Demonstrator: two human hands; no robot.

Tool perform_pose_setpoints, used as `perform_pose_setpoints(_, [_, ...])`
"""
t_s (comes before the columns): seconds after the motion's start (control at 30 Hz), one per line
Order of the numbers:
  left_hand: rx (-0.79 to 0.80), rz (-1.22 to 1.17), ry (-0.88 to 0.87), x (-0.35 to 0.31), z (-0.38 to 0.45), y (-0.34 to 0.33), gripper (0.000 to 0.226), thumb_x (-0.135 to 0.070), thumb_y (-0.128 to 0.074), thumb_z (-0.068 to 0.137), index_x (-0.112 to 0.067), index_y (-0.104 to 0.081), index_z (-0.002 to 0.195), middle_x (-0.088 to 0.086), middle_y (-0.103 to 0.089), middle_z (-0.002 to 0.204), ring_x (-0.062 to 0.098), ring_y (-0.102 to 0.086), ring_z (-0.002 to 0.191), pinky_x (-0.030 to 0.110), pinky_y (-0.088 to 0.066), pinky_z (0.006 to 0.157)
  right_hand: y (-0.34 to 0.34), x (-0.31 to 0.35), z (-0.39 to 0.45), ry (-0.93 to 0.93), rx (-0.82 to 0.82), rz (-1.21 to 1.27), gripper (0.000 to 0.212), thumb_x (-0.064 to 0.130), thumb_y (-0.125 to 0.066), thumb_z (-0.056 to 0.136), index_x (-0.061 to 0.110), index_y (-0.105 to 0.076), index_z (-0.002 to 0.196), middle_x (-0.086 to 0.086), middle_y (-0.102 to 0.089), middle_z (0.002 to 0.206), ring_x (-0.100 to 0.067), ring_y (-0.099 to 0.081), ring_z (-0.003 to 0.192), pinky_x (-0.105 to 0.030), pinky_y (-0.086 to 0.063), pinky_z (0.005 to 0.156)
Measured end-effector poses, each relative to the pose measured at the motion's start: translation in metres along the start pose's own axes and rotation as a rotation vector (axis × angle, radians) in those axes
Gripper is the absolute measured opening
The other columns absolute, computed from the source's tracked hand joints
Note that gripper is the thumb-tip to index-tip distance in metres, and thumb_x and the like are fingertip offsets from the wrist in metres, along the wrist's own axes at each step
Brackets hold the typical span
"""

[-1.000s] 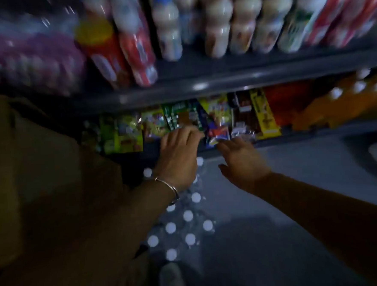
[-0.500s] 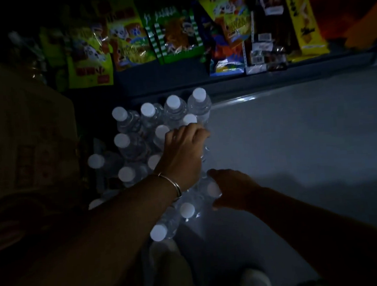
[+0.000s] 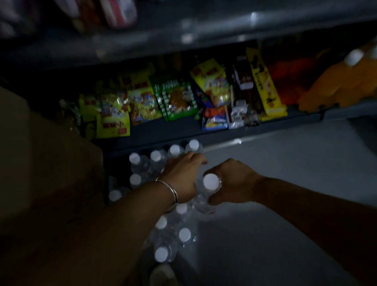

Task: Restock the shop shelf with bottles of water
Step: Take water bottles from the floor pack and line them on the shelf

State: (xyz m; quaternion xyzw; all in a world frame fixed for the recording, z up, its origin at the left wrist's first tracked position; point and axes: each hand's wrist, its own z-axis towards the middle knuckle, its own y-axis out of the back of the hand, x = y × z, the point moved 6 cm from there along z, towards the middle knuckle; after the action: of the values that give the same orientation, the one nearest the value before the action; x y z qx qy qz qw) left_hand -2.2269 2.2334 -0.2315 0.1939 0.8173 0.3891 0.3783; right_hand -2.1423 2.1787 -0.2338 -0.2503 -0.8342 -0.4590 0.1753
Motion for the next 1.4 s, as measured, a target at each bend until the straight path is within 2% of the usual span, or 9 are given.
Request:
perform_pose_setpoints(0.27, [0.183, -0.078, -0.039, -0.115, -0.072, 0.228, 0.019, -0.001, -0.058, 0.082, -0.006, -0.059, 0.101, -0.002, -0.058, 0.088, 0.010, -0.046, 0.087, 0.007, -0.040, 0.067, 0.220, 0.152, -0.107, 0.223, -0.076, -0.026, 0.015, 0.027, -0.076, 0.072, 0.017, -0.065, 0.068, 0.002, -0.056, 0.067, -0.009, -0.054, 0.068, -0.020, -0.040, 0.061])
perform_pose_setpoints(0.43, [0.102, -0.271, -0.003, -0.182, -0.146, 0.386, 0.024, 0.005, -0.064, 0.062, -0.016, -0.061, 0.073, -0.009, -0.062, 0.069, 0.002, -0.053, 0.063, 0.018, -0.045, 0.061, 0.361, 0.250, -0.197, 0.317, -0.208, -0.005, 0.045, 0.019, -0.077, 0.075, 0.032, -0.049, 0.042, 0.013, -0.047, 0.046, -0.001, -0.050, 0.058, -0.017, -0.034, 0.057])
perform_pose_setpoints(0.57, [0.012, -0.492, -0.090, -0.239, -0.213, 0.499, 0.055, 0.008, -0.053, 0.053, 0.001, -0.059, 0.107, 0.019, -0.061, 0.108, 0.023, -0.055, 0.099, 0.035, -0.043, 0.082, 0.467, 0.325, -0.270, 0.393, -0.323, 0.025, 0.047, 0.016, -0.076, 0.076, 0.024, -0.048, 0.039, 0.012, -0.043, 0.034, 0.000, -0.044, 0.039, -0.017, -0.032, 0.049])
perform_pose_setpoints(0.67, [-0.087, -0.660, -0.162, -0.275, -0.261, 0.575, 0.061, 0.009, -0.053, 0.056, -0.004, -0.054, 0.116, 0.013, -0.058, 0.118, 0.025, -0.053, 0.113, 0.039, -0.042, 0.096, 0.536, 0.384, -0.324, 0.448, -0.426, 0.042, 0.022, 0.022, -0.073, 0.074, 0.002, -0.069, 0.064, -0.005, -0.062, 0.057, -0.009, -0.054, 0.050, -0.020, -0.040, 0.050])
perform_pose_setpoints(0.73, [-0.123, -0.710, -0.233, -0.294, -0.291, 0.622, 0.063, 0.010, -0.058, 0.058, -0.007, -0.053, 0.119, 0.011, -0.059, 0.119, 0.023, -0.053, 0.114, 0.039, -0.042, 0.099, 0.578, 0.423, -0.353, 0.485, -0.506, 0.058, 0.029, 0.027, -0.074, 0.069, 0.000, -0.072, 0.078, -0.012, -0.062, 0.067, -0.017, -0.057, 0.059, -0.026, -0.043, 0.055])
perform_pose_setpoints(0.83, [-0.187, -0.730, -0.321, -0.310, -0.330, 0.684, 0.066, 0.010, -0.067, 0.061, -0.007, -0.052, 0.123, 0.013, -0.058, 0.126, 0.024, -0.055, 0.116, 0.035, -0.047, 0.097, 0.634, 0.477, -0.386, 0.558, -0.609, 0.141, 0.020, 0.023, -0.071, 0.072, 0.005, -0.068, 0.064, -0.010, -0.058, 0.059, -0.023, -0.055, 0.056, -0.031, -0.045, 0.056])
perform_pose_setpoints(0.97, [-0.254, -0.753, -0.389, -0.316, -0.370, 0.750, 0.059, 0.012, -0.069, 0.069, -0.004, -0.051, 0.122, 0.005, -0.070, 0.105, 0.014, -0.067, 0.093, 0.022, -0.055, 0.075, 0.689, 0.546, -0.412, 0.629, -0.658, 0.161, 0.022, 0.021, -0.064, 0.076, 0.009, -0.061, 0.058, -0.009, -0.054, 0.057, -0.021, -0.050, 0.051, -0.029, -0.042, 0.053])
perform_pose_setpoints(1.07, [-0.352, -0.740, -0.386, -0.309, -0.394, 0.797, 0.049, 0.006, -0.068, 0.067, -0.008, -0.060, 0.113, 0.008, -0.069, 0.111, 0.019, -0.065, 0.103, 0.027, -0.054, 0.088, 0.722, 0.592, -0.414, 0.673, -0.649, 0.187, 0.019, 0.020, -0.062, 0.078, 0.011, -0.063, 0.061, -0.010, -0.054, 0.063, -0.020, -0.049, 0.053, -0.029, -0.043, 0.052])
perform_pose_setpoints(1.4, [-0.765, -0.626, -0.386, -0.251, -0.422, 0.925, 0.031, -0.008, -0.069, 0.077, -0.003, -0.064, 0.107, 0.012, -0.070, 0.107, 0.020, -0.068, 0.095, 0.027, -0.056, 0.080, 0.800, 0.695, -0.351, 0.726, -0.722, 0.347, 0.021, 0.032, -0.065, 0.075, 0.011, -0.065, 0.075, 0.001, -0.057, 0.055, -0.016, -0.050, 0.053, -0.028, -0.043, 0.057])
